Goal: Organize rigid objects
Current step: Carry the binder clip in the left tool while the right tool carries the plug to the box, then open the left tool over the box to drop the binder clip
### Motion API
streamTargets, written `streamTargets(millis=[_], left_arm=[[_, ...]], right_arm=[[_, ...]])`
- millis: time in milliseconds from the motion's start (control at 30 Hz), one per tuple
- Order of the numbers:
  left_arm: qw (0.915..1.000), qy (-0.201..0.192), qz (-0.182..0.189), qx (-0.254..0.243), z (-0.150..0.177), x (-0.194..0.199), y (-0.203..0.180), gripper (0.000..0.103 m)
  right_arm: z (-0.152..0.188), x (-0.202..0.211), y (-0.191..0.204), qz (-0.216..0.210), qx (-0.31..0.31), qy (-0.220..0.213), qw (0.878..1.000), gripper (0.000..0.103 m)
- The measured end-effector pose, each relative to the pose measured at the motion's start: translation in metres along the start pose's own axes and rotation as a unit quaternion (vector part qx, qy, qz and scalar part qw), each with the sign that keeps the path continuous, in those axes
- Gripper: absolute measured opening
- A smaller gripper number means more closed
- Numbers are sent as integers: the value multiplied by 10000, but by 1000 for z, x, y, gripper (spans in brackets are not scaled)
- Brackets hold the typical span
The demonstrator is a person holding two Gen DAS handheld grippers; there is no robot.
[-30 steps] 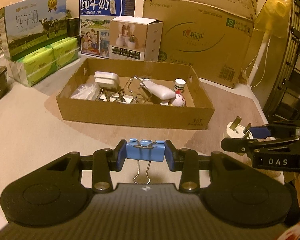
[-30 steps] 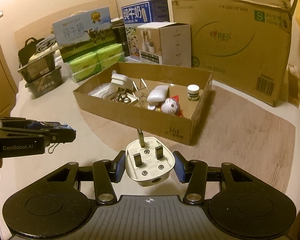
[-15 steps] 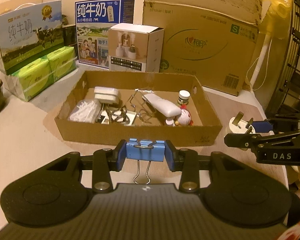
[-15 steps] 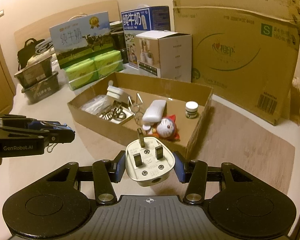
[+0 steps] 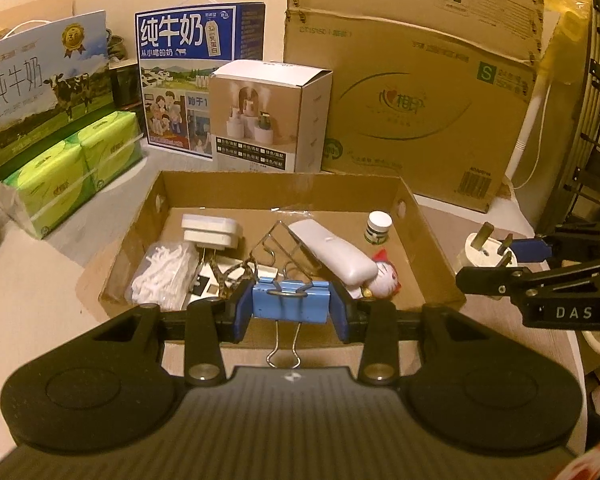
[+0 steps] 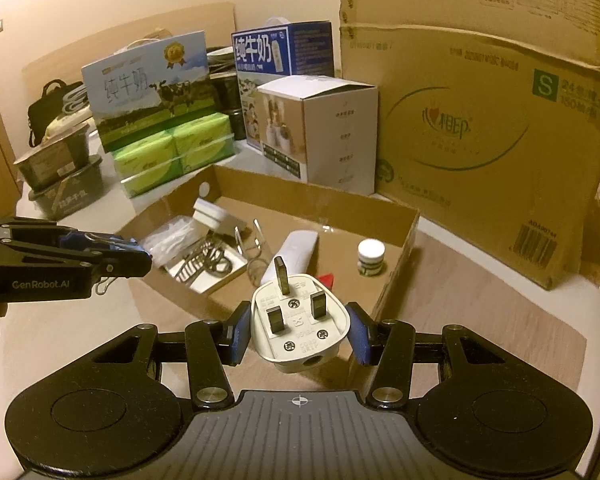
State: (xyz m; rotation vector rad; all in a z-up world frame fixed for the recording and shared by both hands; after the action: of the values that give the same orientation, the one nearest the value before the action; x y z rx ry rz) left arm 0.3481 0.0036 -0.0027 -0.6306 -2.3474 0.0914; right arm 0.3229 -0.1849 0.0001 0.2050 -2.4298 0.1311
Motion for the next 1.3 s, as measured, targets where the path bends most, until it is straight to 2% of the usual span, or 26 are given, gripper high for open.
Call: streamTargets(millis=[367, 967, 1300], left_arm=[[9999, 101, 87, 95, -10, -20, 9, 36], [9996, 190, 98, 190, -27, -48, 33, 36], [9992, 291, 139, 227, -25, -66, 36, 36]], right_arm=[[-20, -22, -3, -86, -40, 112, 9999, 50], [-35, -50, -12, -24, -116, 189, 9998, 50], [-36, -63, -15, -14, -165, 247, 9996, 50]])
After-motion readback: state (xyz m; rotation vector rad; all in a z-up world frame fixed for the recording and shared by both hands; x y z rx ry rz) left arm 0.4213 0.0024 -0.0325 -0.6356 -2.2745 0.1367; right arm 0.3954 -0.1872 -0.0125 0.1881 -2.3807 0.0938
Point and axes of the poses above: each gripper's, at about its wrist camera, not at the fingertips, and x roughly against the way its jaws point, y to its left, z to its underside, the point moved 6 cm from there along -x, roughly the way its jaws point, and after that the axes turned 15 degrees about z, right-handed, at the moved point
